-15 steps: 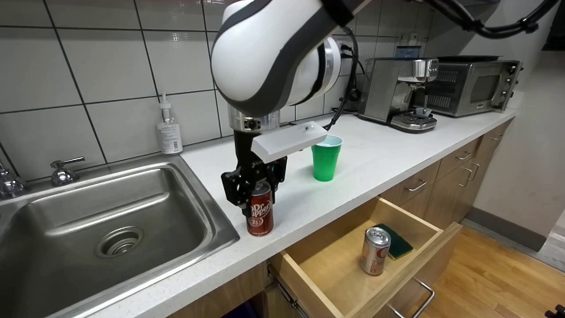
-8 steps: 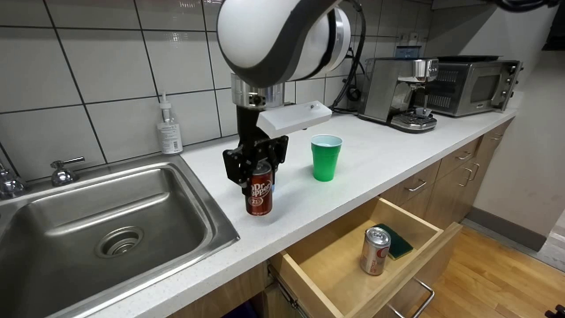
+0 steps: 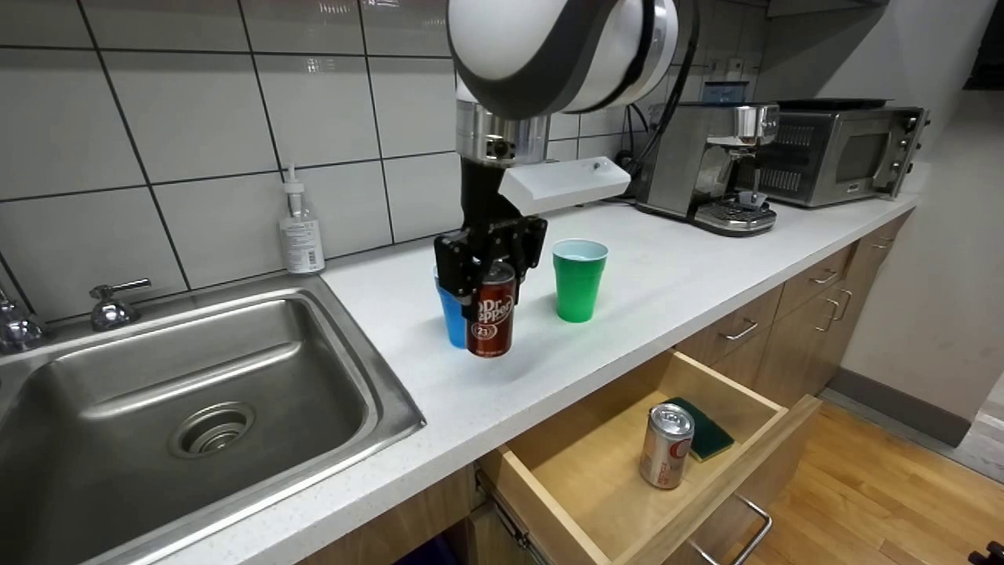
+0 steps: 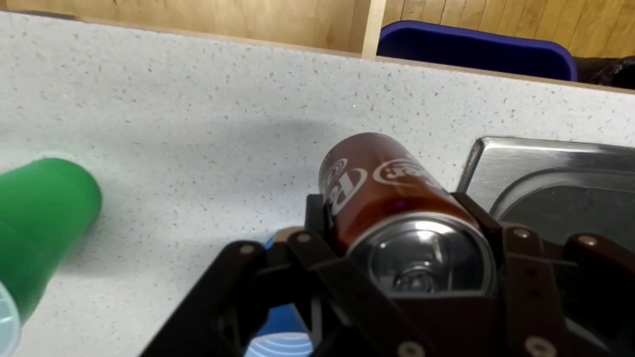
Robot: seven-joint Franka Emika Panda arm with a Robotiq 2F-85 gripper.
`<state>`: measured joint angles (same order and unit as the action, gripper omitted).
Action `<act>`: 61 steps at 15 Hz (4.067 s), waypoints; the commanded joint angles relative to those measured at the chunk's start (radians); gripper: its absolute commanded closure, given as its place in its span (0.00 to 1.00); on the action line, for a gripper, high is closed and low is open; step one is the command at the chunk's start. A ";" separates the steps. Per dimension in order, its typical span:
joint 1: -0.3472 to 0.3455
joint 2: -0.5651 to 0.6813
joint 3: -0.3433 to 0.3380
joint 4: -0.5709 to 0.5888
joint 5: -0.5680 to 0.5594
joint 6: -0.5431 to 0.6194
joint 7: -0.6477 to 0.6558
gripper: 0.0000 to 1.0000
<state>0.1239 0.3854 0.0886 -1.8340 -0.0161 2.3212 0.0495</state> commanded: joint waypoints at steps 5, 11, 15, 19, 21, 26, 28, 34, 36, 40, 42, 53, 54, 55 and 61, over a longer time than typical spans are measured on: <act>-0.047 -0.112 0.004 -0.196 0.064 0.078 -0.062 0.61; -0.053 -0.179 0.001 -0.320 0.075 0.080 -0.070 0.61; -0.055 -0.241 -0.003 -0.395 0.087 0.082 -0.076 0.61; -0.058 -0.253 -0.018 -0.445 0.075 0.071 -0.065 0.61; -0.060 -0.239 -0.029 -0.460 0.066 0.077 -0.057 0.61; -0.070 -0.167 -0.044 -0.467 0.075 0.118 -0.059 0.61; -0.070 -0.135 -0.048 -0.467 0.070 0.156 -0.054 0.61; -0.062 -0.029 -0.053 -0.461 0.052 0.290 -0.037 0.61; -0.064 -0.003 -0.049 -0.458 0.059 0.323 -0.039 0.61; -0.065 0.033 -0.050 -0.454 0.064 0.350 -0.030 0.61; -0.061 0.046 -0.054 -0.451 0.062 0.350 -0.018 0.61; -0.040 0.080 -0.073 -0.439 0.085 0.313 0.144 0.61; -0.039 0.083 -0.074 -0.437 0.083 0.314 0.148 0.61; -0.036 0.087 -0.078 -0.435 0.080 0.318 0.154 0.61; -0.031 0.106 -0.090 -0.417 0.070 0.329 0.171 0.61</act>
<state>0.0759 0.4836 0.0139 -2.2786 0.0540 2.6645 0.1919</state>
